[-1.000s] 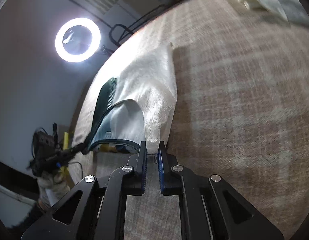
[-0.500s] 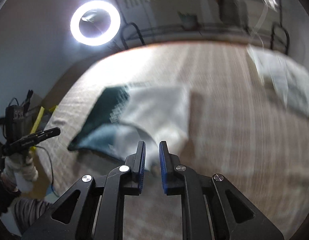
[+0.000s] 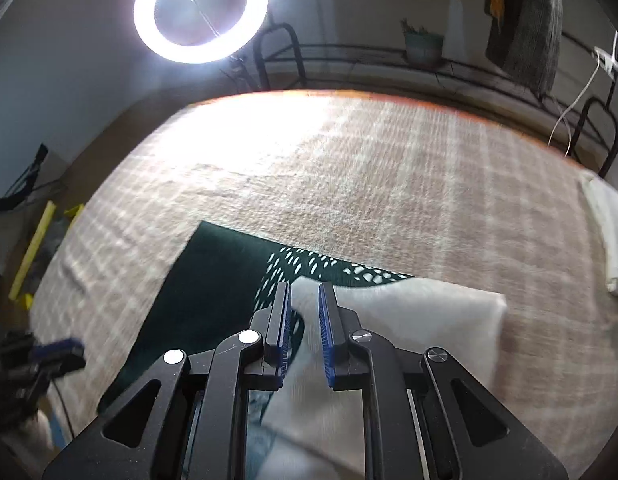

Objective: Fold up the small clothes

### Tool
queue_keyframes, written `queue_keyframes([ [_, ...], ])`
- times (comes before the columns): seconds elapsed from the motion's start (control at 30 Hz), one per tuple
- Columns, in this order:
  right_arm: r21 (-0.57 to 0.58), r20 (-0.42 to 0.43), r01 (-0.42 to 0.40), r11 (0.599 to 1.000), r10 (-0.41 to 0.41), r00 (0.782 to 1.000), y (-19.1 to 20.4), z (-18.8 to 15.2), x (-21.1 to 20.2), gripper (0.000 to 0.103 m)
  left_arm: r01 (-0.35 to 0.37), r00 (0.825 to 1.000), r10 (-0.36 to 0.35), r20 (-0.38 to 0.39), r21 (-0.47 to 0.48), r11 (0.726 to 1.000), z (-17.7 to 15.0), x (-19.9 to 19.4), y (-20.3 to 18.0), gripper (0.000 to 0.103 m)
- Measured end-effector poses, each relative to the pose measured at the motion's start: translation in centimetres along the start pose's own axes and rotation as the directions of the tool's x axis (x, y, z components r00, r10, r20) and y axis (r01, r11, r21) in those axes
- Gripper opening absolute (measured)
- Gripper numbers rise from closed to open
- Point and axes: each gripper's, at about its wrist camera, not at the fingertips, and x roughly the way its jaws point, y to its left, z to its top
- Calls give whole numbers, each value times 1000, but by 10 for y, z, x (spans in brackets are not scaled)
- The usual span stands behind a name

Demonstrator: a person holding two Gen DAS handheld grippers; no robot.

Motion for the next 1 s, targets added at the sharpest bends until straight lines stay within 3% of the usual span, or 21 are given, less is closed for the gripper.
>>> queue_keyframes([
  [0.17,-21,-38,9,1000,-9,999,4,-8,24,13,-2,1000,1,-11,-14,1000,0,8,4,5],
  [0.33,23,-29,-27,999,28,999,-3,-6,10,13,32,999,-33,-14,-61,998,6,4,6,7],
  [0.37,35,-18,-43,998,44,999,-5,-4,3,13,43,999,-45,-17,-73,996,8,3,7,12],
  [0.43,76,19,-87,993,86,996,-16,-4,-21,27,69,997,-71,-16,-110,992,12,1,11,44],
  [0.47,97,33,-101,990,99,995,-22,-6,-30,31,88,996,-90,-8,-137,987,13,1,14,45],
  [0.5,126,48,-120,985,114,992,-31,-9,-42,35,99,995,-102,-9,-165,981,15,2,17,45],
  [0.7,287,77,-184,940,168,983,-96,-51,-86,35,160,981,-185,-55,-300,940,16,23,34,45],
  [0.83,425,80,-223,877,210,975,-138,-84,-86,35,174,973,-216,-84,-350,920,15,39,40,45],
  [1.0,494,89,-272,826,263,961,-158,-105,-77,35,188,962,-249,-110,-392,901,16,56,45,45],
])
